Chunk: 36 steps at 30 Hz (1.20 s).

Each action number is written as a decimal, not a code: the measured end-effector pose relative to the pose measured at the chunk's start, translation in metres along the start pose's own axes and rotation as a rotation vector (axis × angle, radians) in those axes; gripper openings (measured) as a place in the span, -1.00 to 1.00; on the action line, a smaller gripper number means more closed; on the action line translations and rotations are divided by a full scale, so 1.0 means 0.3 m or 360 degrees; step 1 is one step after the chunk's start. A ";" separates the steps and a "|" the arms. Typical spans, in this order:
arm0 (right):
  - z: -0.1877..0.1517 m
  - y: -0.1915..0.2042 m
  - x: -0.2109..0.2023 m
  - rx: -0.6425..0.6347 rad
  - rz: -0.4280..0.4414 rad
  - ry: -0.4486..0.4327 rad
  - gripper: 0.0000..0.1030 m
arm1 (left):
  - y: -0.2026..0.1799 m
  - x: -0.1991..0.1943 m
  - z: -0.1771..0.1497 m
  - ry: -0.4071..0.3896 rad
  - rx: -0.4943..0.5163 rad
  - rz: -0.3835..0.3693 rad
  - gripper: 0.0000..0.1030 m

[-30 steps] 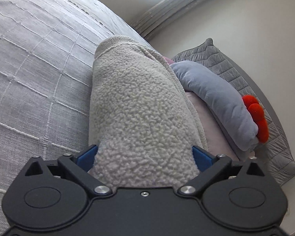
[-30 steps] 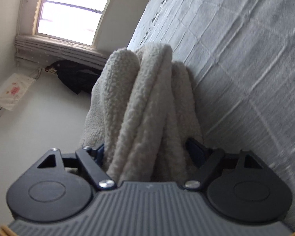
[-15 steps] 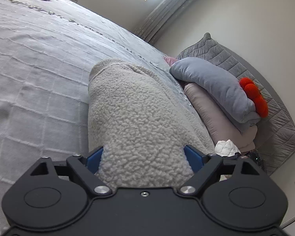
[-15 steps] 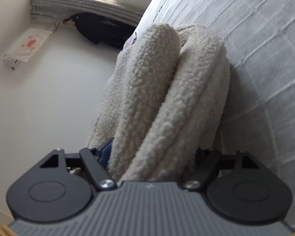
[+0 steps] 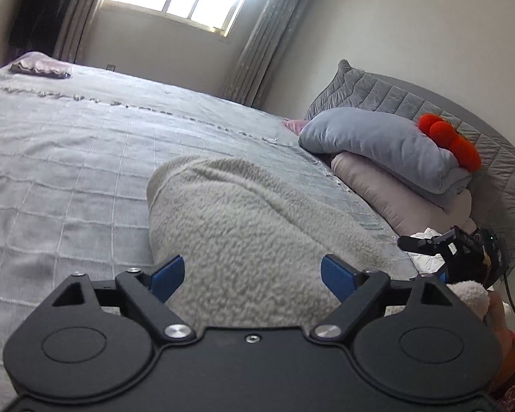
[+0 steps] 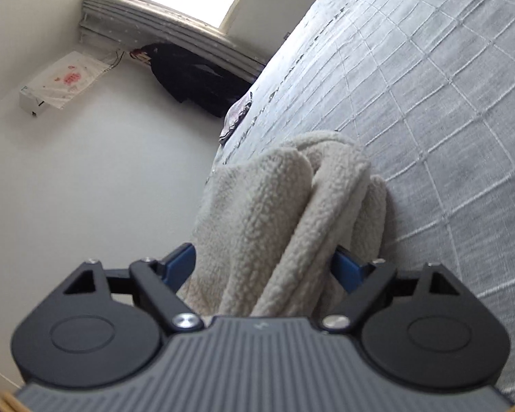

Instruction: Fold large clothes

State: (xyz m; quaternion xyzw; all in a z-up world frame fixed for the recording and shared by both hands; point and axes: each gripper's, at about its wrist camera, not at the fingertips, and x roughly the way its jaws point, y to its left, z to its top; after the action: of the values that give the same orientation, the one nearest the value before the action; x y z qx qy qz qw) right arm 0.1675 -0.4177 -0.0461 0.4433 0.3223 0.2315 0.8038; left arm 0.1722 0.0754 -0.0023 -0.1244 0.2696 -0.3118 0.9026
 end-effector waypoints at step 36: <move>0.009 0.100 0.115 -0.0246 -0.0349 0.0170 -0.48 | -0.251 0.024 -0.089 -0.0073 0.0333 0.0118 0.65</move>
State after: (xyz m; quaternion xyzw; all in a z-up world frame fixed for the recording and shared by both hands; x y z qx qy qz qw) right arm 0.1905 -0.3816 -0.0299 0.3291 0.3923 0.1897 0.8377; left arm 0.1245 0.0110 0.0022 -0.0265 0.2192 -0.3018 0.9275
